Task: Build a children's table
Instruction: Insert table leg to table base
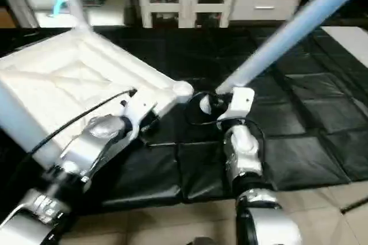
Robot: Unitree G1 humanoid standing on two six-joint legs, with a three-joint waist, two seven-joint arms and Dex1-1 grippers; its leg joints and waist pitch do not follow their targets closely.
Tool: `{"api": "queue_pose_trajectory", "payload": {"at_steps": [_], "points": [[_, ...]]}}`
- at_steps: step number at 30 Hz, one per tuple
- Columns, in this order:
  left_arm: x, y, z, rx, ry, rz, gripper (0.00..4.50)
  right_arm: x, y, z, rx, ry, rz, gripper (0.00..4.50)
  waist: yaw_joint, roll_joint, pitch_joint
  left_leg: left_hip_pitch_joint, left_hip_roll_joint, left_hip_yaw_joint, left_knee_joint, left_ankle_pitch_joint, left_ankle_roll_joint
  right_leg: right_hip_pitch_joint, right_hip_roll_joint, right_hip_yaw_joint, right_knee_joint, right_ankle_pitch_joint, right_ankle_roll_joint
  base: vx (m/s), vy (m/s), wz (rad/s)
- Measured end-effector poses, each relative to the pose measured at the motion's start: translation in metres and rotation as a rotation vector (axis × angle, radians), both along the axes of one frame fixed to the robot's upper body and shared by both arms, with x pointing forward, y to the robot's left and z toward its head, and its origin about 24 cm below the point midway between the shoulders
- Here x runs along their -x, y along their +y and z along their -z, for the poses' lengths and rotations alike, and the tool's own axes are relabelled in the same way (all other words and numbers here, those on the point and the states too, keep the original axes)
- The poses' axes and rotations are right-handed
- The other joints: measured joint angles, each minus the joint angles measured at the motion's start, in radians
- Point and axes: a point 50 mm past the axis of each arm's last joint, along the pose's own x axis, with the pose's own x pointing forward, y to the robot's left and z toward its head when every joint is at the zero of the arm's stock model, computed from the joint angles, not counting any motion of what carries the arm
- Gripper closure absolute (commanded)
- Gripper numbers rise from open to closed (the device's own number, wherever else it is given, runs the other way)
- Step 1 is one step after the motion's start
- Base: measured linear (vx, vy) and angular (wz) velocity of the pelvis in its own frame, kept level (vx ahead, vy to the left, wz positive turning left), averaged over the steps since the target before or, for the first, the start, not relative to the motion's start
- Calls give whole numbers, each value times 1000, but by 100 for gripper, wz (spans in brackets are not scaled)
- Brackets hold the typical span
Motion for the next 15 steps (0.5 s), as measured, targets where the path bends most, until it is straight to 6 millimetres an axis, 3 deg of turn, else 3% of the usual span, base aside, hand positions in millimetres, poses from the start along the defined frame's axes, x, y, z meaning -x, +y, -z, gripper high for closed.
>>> {"api": "queue_pose_trajectory", "payload": {"at_steps": [2, 8, 13, 15], "points": [[5, 3, 1, -4, -3, 75, 450, -7, -8, -20, -6, -65, -62, 264, 18, 2, 1, 1, 0, 2, 1, 0, 0, 1, -1, 1, 0, 1, -1, 0, 0, 0], [16, 12, 3, -33, -20, 219, 450, -16, -36, -82, -8, -260, -195, 264, 42, 0, 1, 2, 0, 4, 2, 1, 1, 3, -2, 0, 1, 1, -1, 0, 0, 0], [22, 19, 3, -32, -22, 289, 450, -5, -47, -94, 7, -253, -420, 264, 45, -1, 1, 1, 0, 4, 2, 1, 2, 3, -3, 1, 1, 1, -1, 0, 0, 0], [26, 24, 3, -21, -11, 328, 450, 11, -47, -89, 48, -189, -630, 264, 48, -1, 1, 1, 0, 4, 2, 1, 2, 3, -3, 1, 0, 0, -1, 0, 0, 0]]}}
